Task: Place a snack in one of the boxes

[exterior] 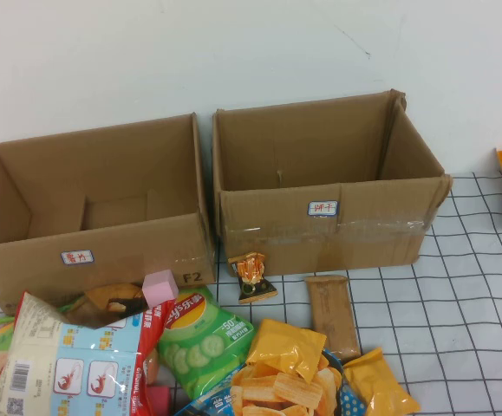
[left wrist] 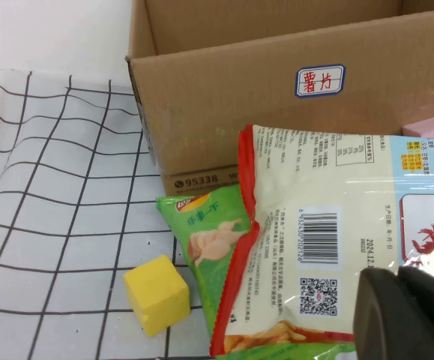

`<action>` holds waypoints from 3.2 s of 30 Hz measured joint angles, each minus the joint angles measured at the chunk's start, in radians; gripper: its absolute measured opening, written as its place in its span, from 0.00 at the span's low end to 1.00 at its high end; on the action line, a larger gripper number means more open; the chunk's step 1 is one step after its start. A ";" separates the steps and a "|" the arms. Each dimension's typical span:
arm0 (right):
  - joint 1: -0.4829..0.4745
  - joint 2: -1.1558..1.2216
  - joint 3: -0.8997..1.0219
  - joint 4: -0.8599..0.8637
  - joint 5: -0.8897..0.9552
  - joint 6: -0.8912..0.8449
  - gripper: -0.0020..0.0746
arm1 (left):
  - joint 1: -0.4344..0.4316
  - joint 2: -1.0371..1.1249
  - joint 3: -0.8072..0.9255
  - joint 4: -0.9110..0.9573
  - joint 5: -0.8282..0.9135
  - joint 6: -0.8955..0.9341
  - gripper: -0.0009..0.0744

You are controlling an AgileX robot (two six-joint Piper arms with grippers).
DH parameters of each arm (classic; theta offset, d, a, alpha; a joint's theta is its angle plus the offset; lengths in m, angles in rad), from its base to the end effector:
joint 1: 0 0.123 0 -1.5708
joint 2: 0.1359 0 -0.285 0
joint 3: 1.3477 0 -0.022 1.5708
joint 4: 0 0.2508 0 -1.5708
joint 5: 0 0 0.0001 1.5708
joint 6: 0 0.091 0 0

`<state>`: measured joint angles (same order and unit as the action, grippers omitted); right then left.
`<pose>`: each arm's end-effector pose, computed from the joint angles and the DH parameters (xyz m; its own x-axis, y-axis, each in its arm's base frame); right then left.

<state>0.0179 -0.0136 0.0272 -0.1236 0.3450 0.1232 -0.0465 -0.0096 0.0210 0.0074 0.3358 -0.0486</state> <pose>0.0533 -0.0029 0.1739 -0.2655 0.0021 -0.9641 0.0241 0.9997 -0.0045 0.0536 -0.0023 0.1763 -0.2584 -0.0296 -0.9656 0.0334 0.9987 -0.0396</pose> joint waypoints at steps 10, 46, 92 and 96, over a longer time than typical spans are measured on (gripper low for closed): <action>0.000 0.000 0.000 0.000 0.000 0.000 0.02 | 0.000 0.000 0.000 -0.064 0.000 0.000 0.01; 0.000 0.000 0.000 0.257 -0.002 0.010 0.02 | 0.000 0.000 0.000 -0.064 0.000 0.000 0.01; 0.000 0.745 -0.727 0.870 0.462 -1.223 0.02 | 0.000 0.000 0.004 -0.331 -0.033 -0.036 0.01; 0.016 0.895 -0.834 0.866 0.585 -1.303 0.02 | 0.000 0.000 0.004 -0.331 -0.033 -0.036 0.01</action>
<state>0.0342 0.8809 -0.8072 0.7426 0.9301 -1.1796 -0.0465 -0.0096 0.0250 -0.3233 0.3028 -0.0846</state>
